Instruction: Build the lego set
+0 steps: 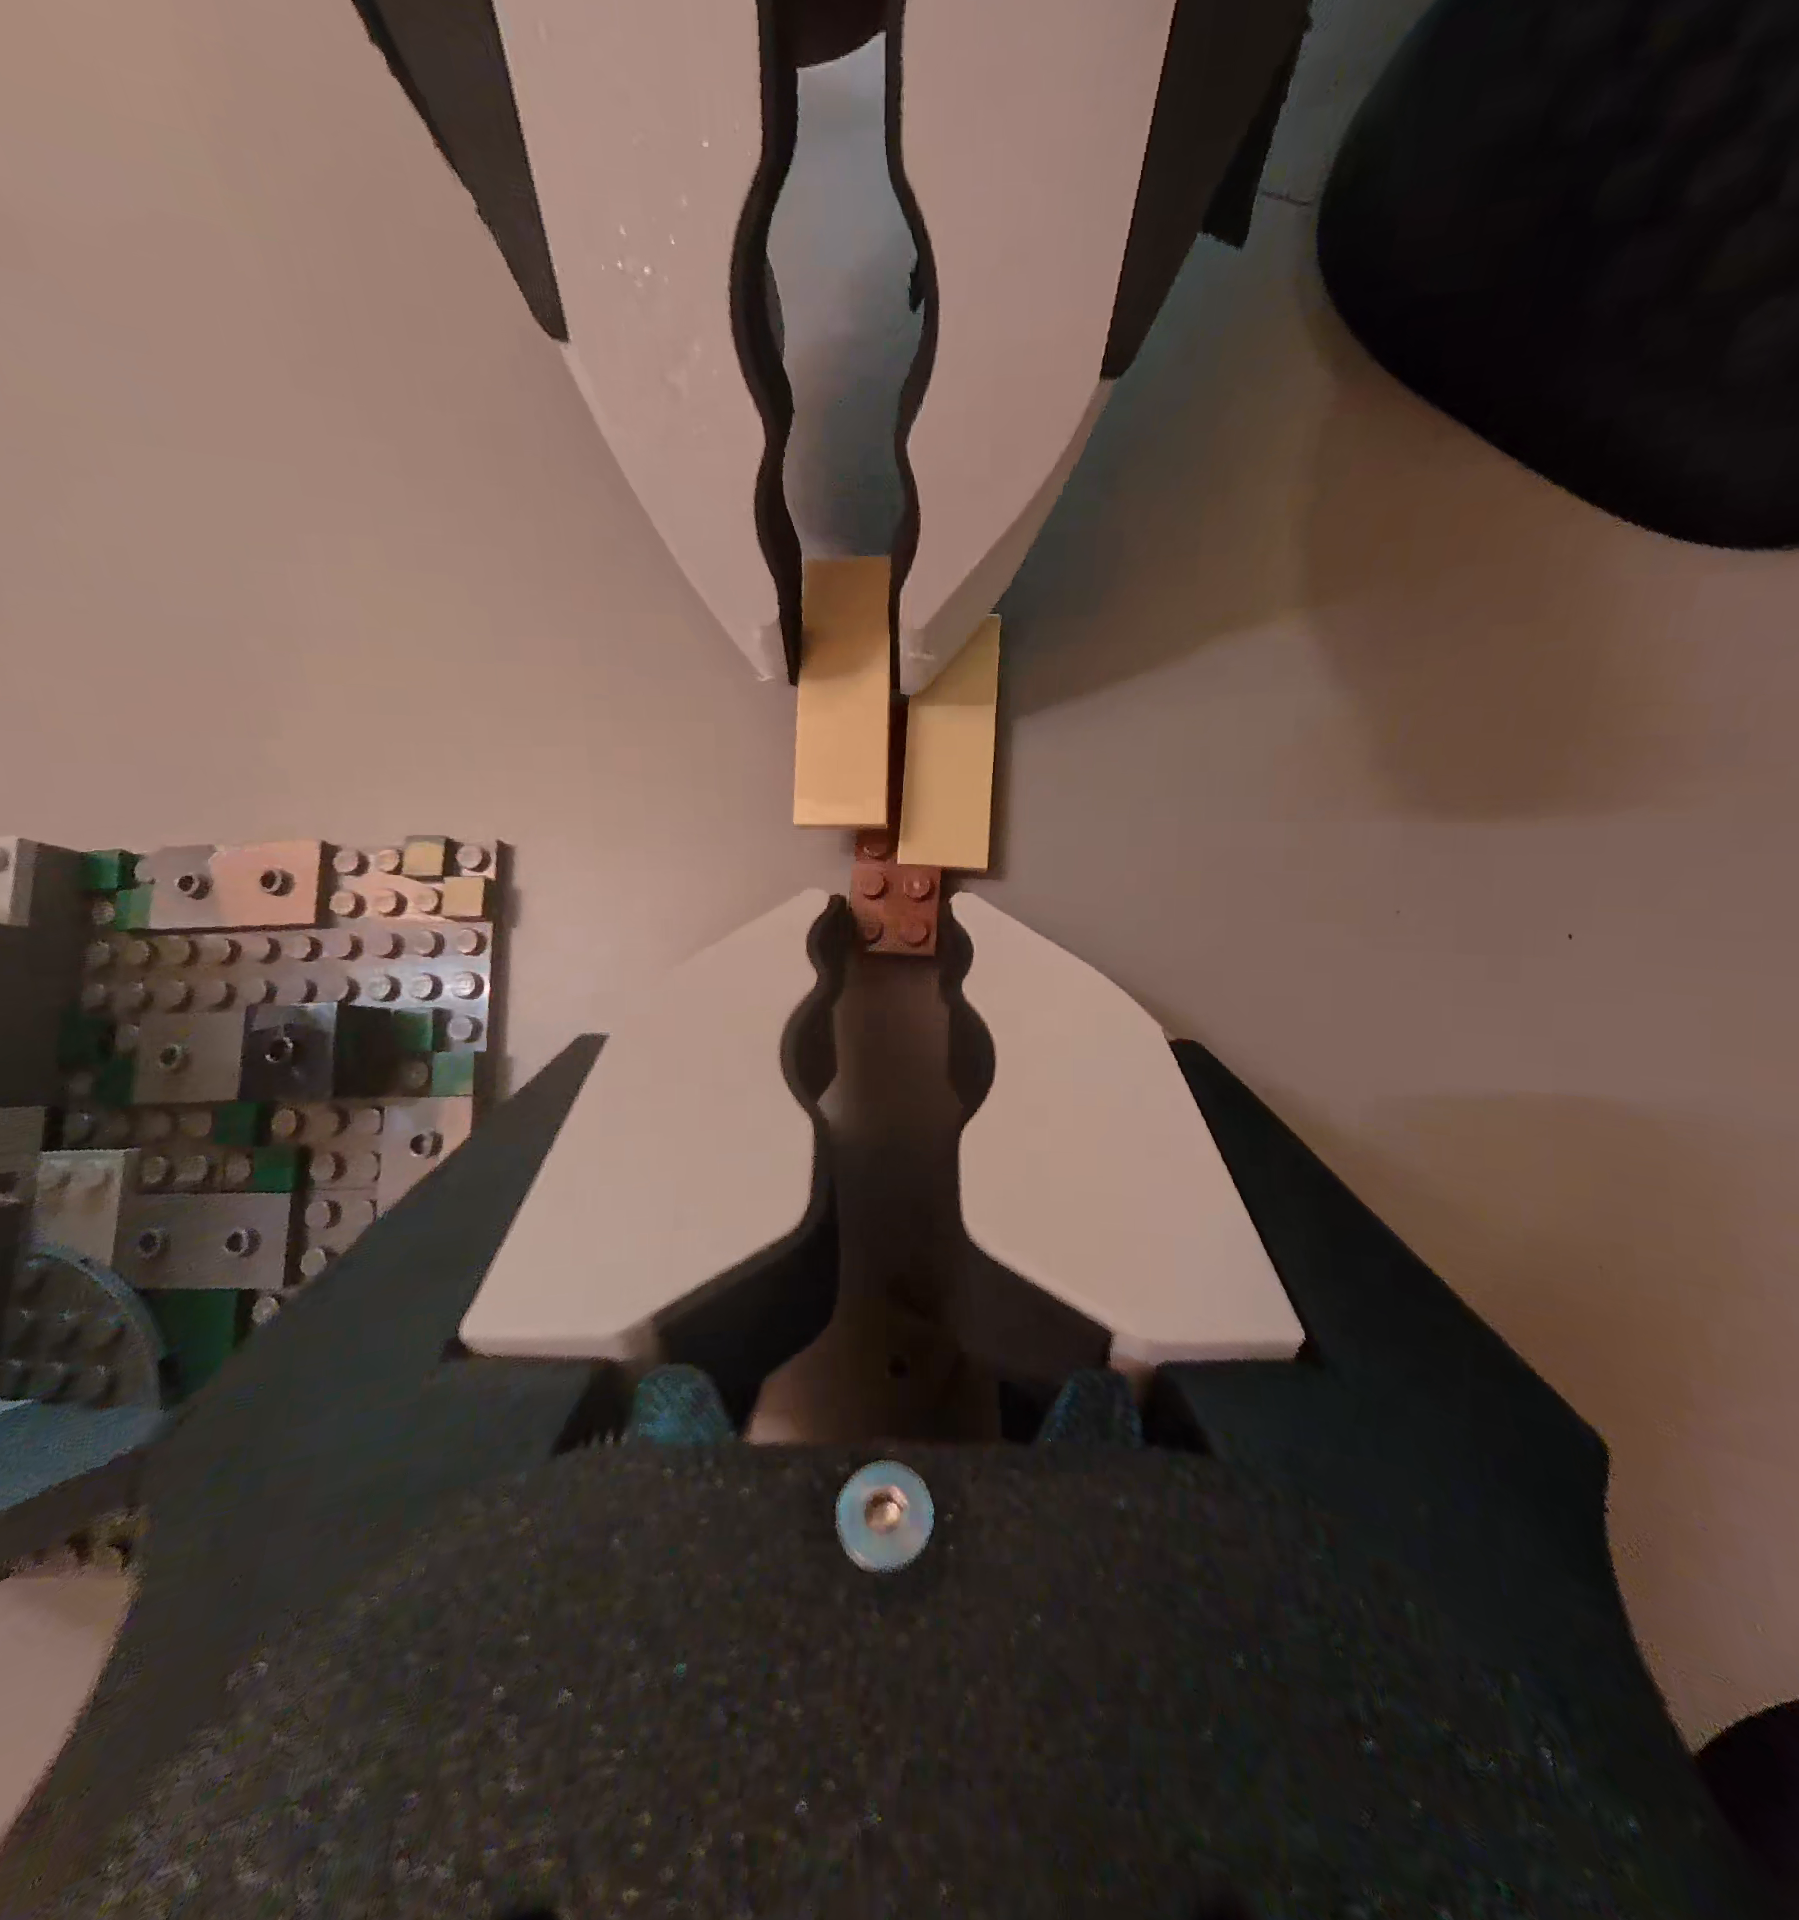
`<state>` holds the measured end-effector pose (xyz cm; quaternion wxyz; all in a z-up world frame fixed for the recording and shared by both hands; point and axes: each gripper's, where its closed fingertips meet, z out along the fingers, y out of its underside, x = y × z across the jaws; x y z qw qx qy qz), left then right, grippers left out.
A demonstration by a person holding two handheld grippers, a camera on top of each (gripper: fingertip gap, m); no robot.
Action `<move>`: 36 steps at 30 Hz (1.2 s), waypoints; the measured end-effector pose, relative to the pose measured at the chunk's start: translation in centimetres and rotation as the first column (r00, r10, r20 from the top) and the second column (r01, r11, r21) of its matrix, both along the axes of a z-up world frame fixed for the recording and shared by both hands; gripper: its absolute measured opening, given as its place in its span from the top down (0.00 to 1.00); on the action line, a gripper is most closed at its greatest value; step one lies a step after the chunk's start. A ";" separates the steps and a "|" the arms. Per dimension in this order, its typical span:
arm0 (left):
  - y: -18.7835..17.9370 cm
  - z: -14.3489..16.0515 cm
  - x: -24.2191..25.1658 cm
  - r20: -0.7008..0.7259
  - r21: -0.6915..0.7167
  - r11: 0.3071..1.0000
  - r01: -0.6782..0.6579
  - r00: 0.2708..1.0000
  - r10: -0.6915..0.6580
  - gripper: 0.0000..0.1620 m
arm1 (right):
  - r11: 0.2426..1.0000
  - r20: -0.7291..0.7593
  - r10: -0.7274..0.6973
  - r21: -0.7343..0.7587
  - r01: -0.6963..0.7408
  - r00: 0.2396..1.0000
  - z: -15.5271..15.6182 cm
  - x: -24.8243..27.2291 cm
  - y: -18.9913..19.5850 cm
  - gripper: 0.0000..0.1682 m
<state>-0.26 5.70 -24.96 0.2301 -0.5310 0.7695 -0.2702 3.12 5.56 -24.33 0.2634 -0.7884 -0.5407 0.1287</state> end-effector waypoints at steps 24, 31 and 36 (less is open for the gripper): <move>-0.3 0.0 -0.1 -0.008 -0.004 1.000 -0.008 1.000 0.008 0.90 | 0.994 0.022 0.018 -0.111 -0.015 1.000 -0.1 -0.4 -0.5 0.90; -0.3 0.0 -0.1 -0.009 -0.003 1.000 -0.005 1.000 0.005 0.90 | 0.991 -0.026 0.008 -0.137 -0.011 1.000 0.4 -0.7 -0.5 0.90; -0.4 0.0 -0.2 -0.013 -0.003 1.000 0.000 1.000 0.000 0.90 | 0.982 -0.006 -0.073 -0.175 0.071 0.997 0.3 0.2 0.1 0.90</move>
